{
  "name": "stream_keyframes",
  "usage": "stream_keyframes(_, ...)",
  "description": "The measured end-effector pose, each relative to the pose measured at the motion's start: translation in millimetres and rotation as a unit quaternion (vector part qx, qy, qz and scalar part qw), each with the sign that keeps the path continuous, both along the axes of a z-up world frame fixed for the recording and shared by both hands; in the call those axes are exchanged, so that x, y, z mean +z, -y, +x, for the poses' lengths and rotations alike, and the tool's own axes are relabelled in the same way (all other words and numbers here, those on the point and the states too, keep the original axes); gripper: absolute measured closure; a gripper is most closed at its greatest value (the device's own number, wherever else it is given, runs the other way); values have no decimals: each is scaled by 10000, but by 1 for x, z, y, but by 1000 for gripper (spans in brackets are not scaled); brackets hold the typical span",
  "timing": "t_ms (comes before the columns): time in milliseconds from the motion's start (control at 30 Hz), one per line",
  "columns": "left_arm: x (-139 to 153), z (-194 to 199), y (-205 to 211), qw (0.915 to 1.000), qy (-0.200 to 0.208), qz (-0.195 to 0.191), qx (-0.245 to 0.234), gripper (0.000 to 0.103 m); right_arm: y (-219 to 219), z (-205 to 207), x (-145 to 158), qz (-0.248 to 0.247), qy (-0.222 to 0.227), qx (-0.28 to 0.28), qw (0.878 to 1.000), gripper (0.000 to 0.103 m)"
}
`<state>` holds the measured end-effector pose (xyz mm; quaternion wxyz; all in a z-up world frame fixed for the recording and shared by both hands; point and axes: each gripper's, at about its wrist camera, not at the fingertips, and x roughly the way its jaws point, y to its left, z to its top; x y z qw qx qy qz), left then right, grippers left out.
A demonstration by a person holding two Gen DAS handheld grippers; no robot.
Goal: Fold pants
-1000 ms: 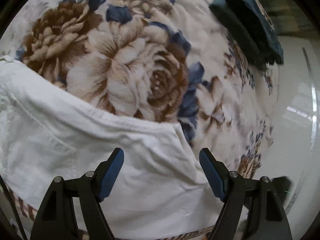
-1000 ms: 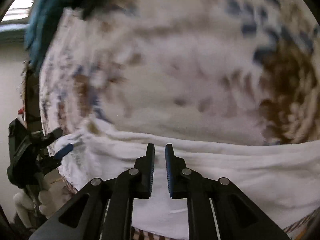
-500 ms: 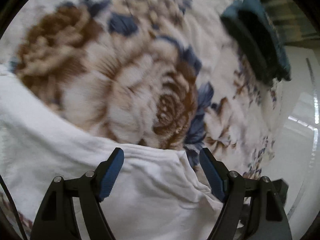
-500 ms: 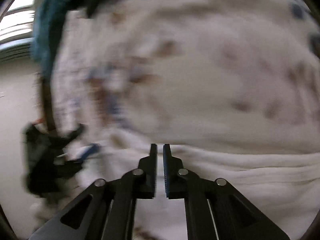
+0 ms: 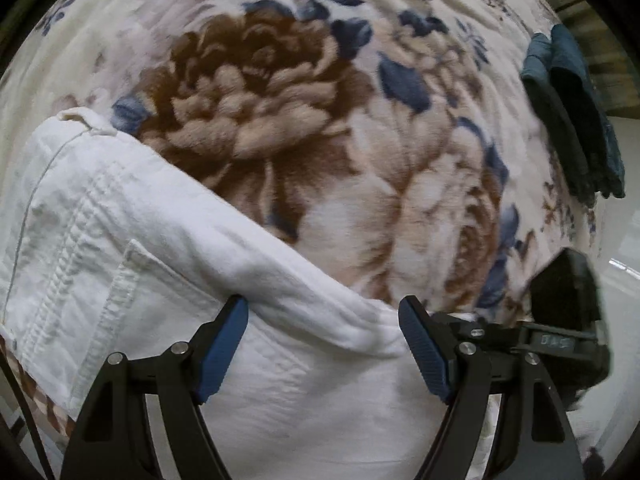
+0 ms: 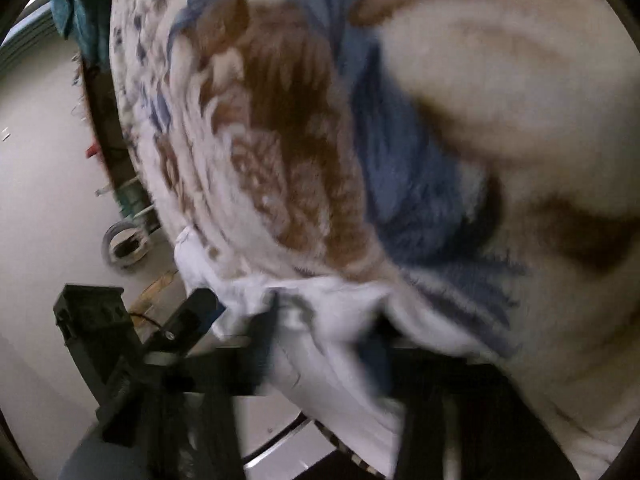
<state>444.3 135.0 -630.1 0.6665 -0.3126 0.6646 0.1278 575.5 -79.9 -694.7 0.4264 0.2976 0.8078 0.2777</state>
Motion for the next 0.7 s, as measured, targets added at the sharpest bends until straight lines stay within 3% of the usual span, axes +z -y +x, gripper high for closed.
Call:
stream_keyframes(100, -6, 1, -3, 9999, 22, -100, -28, 27, 36, 4, 7, 140, -205, -802, 9965, 87)
stream_keyframes(167, -7, 3, -5, 9999, -7, -161, 27, 27, 77, 16, 24, -133, 238, -1446, 9891, 93)
stream_keyframes(233, -6, 1, -10, 9995, 8, -276, 159, 27, 105, 23, 35, -149, 380, -1748, 9838, 93)
stream_keyframes(333, 2, -3, -17, 9985, 31, -420, 338, 27, 94, 28, 58, 222, 509, -1265, 9904, 92)
stream_keyframes(467, 23, -1, -18, 9968, 250, -574, 506, 27, 24, -12, 66, 546, 296, 504, 9968, 81)
stream_keyframes(533, 31, 4, -11, 9970, 347, -572, 391, 27, 9, -23, 55, -146, 560, 941, 9939, 82)
stream_keyframes(567, 33, 7, -6, 9976, 367, -514, 291, 27, 12, -17, 48, -667, 877, 794, 9907, 86)
stream_keyframes(600, 35, 10, -1, 9980, 382, -460, 193, 27, 25, -10, 42, -970, 987, 452, 9893, 99)
stream_keyframes(633, 36, 13, 4, 9983, 387, -432, 76, 27, 42, -5, 35, -1087, 878, -29, 9902, 103)
stream_keyframes(700, 33, 19, 19, 9981, 368, -484, -103, 27, 65, -3, 49, -1365, 1186, -431, 9826, 102)
